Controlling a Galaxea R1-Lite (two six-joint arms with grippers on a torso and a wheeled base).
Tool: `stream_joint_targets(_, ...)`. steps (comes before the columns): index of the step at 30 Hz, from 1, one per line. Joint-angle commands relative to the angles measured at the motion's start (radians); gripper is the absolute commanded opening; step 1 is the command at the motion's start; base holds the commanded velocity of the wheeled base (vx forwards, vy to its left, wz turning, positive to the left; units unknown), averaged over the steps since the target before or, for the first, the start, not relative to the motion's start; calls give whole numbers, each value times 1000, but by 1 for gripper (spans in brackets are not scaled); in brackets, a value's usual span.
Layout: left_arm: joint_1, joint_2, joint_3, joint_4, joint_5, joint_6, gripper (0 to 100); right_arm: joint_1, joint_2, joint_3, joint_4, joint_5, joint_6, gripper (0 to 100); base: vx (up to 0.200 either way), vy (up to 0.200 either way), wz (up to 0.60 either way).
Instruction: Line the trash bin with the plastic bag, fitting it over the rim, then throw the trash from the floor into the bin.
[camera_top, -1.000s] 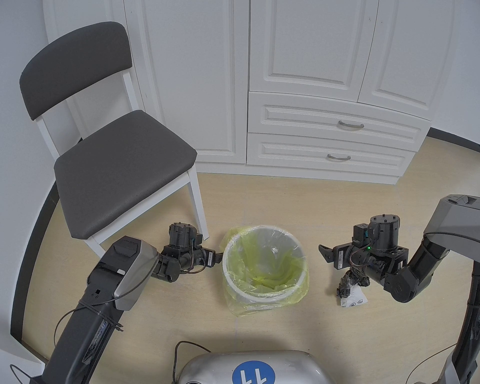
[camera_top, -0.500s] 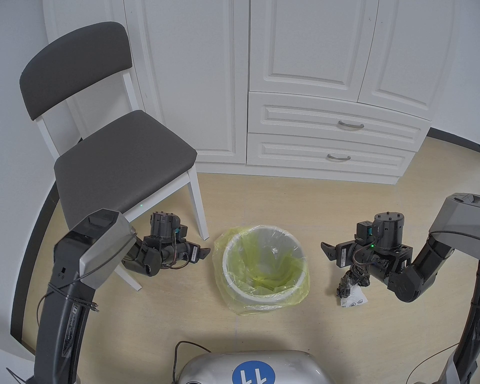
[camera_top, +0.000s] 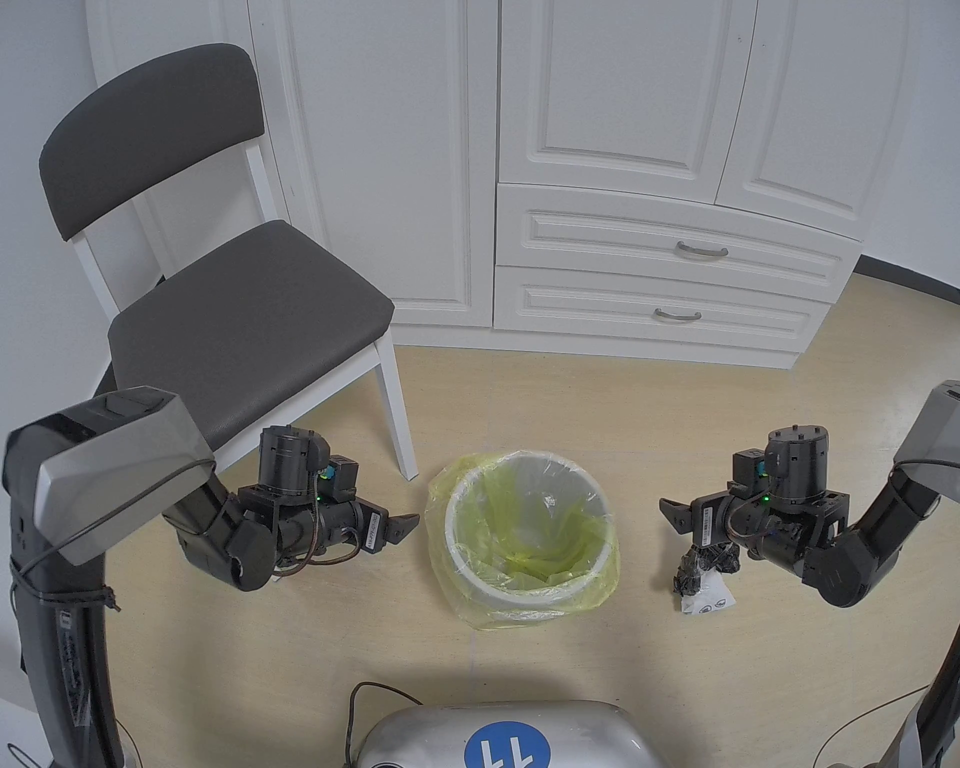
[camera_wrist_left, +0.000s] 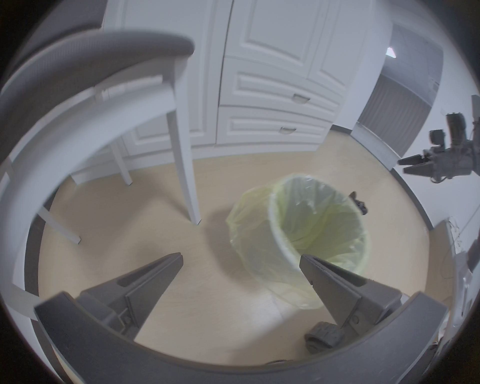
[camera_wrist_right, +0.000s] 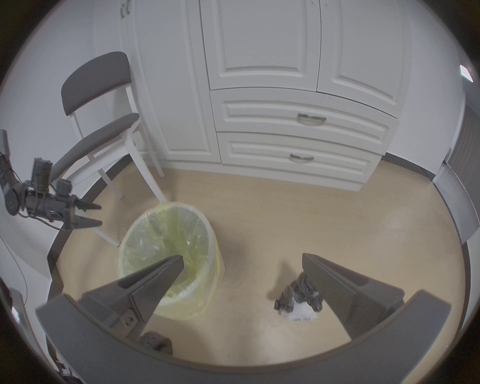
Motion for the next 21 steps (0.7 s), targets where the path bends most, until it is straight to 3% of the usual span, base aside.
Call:
stream_joint_targets(1, -61, -208, 178, -87, -24, 0, 100, -5, -153, 115, 59, 0, 3, 100, 0, 0, 0)
stream_joint_targets(9, -103, -461, 394, -211, -21, -26, 100, -13, -303, 265, -60, 28, -103, 100, 0, 0, 0)
stream_joint_targets(14, -117, -658, 437, -214, -7, -80, 100, -19, -418, 261, -20, 0, -145, 100, 0, 0, 0)
stream_joint_targets(21, -101, -992, 446, -50, -1, -98, 100, -3, -685, 129, 383, -108, -167, 100, 0, 0, 0)
